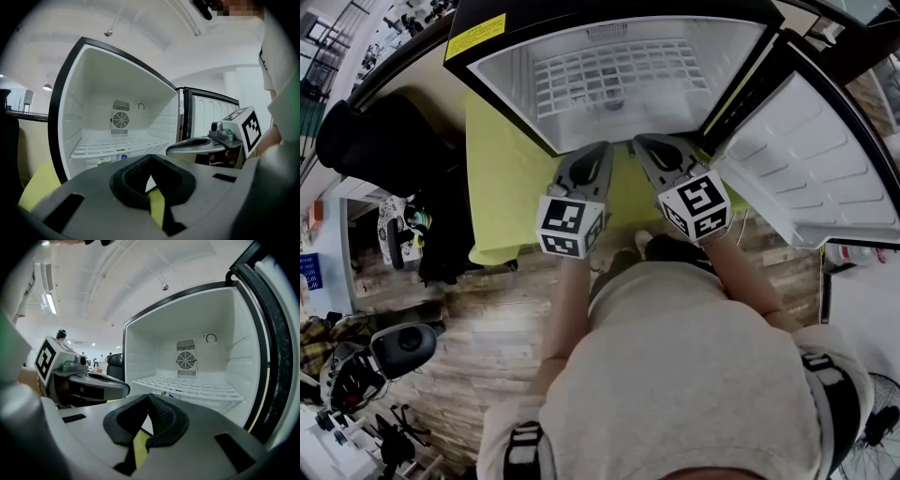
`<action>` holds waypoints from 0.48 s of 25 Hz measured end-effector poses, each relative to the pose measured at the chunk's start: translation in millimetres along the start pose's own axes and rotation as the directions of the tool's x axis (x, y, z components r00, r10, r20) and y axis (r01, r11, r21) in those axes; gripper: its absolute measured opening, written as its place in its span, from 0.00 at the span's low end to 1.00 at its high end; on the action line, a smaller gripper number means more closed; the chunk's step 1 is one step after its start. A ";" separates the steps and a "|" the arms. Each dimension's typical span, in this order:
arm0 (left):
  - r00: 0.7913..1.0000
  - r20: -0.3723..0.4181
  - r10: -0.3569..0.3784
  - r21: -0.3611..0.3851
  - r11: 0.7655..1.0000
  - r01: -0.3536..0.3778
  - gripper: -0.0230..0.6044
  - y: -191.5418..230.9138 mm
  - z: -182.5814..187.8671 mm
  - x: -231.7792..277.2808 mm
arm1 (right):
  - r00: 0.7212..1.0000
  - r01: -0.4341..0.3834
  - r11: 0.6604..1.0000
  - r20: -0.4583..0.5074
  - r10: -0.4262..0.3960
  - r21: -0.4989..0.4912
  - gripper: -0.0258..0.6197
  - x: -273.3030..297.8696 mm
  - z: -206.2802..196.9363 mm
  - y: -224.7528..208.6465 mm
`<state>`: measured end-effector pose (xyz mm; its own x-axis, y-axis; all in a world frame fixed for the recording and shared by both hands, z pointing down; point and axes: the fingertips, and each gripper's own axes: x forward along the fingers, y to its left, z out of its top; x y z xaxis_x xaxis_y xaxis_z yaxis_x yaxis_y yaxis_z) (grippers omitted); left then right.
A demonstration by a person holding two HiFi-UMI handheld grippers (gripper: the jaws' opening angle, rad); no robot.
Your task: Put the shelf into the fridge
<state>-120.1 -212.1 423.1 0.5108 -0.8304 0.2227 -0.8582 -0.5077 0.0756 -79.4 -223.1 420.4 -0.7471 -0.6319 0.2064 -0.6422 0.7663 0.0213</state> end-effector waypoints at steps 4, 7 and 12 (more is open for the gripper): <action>1.000 -0.028 -0.004 -0.008 1.000 0.004 0.06 0.2 -7.0 0.2 | 1.000 -0.004 0.999 -0.012 0.004 -0.035 0.06 0.7 -0.3 2.7; 0.999 -0.046 -0.005 -0.011 1.000 0.005 0.06 -0.2 -10.7 1.2 | 1.000 -0.001 0.999 -0.019 0.001 -0.034 0.06 0.3 -1.9 0.3; 0.999 -0.049 -0.009 -0.023 1.000 0.008 0.06 -0.3 -12.2 -0.3 | 0.999 -0.016 0.999 -0.031 0.015 -0.032 0.06 -0.9 -4.9 1.8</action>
<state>-120.6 -208.8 434.8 0.5158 -0.8132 0.2695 -0.8549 -0.5090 0.1002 -79.0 -220.6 425.0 -0.7508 -0.6167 0.2366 -0.6246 0.7794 0.0495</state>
